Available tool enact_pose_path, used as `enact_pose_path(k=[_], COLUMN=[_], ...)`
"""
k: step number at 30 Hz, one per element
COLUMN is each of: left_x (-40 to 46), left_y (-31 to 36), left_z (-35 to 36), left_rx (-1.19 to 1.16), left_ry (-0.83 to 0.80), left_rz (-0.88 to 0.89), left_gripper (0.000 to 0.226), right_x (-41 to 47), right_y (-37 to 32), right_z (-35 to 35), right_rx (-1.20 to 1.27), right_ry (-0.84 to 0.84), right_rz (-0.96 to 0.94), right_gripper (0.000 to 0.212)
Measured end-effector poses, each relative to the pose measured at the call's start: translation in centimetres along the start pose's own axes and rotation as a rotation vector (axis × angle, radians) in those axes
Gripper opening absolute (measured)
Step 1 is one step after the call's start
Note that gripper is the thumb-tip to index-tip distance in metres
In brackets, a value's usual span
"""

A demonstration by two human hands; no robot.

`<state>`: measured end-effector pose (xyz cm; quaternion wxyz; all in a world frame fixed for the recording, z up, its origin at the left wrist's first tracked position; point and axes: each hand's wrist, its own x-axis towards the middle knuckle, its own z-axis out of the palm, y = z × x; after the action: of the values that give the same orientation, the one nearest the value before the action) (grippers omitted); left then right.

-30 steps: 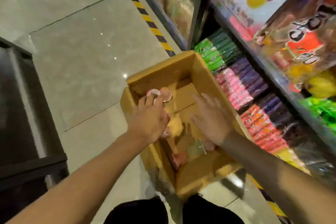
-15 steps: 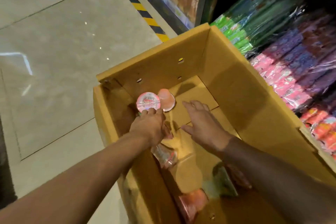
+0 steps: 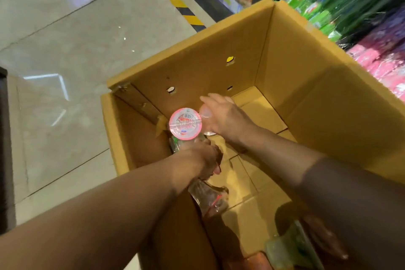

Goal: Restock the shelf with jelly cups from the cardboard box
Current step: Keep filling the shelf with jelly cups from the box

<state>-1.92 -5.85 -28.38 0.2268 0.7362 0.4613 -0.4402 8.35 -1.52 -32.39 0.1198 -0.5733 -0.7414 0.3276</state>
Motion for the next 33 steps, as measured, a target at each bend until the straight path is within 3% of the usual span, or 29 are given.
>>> enact_pose_path(k=[12,20,26,33], left_x=[2.6,0.5,-4.6,-16.8], left_y=[0.9,1.1,2.1,2.0], left_z=[1.7,1.2,-0.8,-5.6], left_rx=[0.078,-0.026,-0.125,-0.297], left_ry=[0.066,0.17,0.248,0.355], left_rz=[-0.017,0.027,0.06,0.053], left_gripper=[0.069,0.087,0.092,0.091], right_x=[1.5,-1.8,-6.1,-12.4], right_y=[0.9,1.8,0.3,-6.8], right_z=[0.9,-2.5,-7.7,-16.7], right_rx=[-0.154,-0.197,-0.199,-0.078], right_ry=[0.075,0.142,0.163,0.161], right_rz=[-0.056,0.008,0.024,0.083], right_gripper=[0.056,0.054,0.051,0.051])
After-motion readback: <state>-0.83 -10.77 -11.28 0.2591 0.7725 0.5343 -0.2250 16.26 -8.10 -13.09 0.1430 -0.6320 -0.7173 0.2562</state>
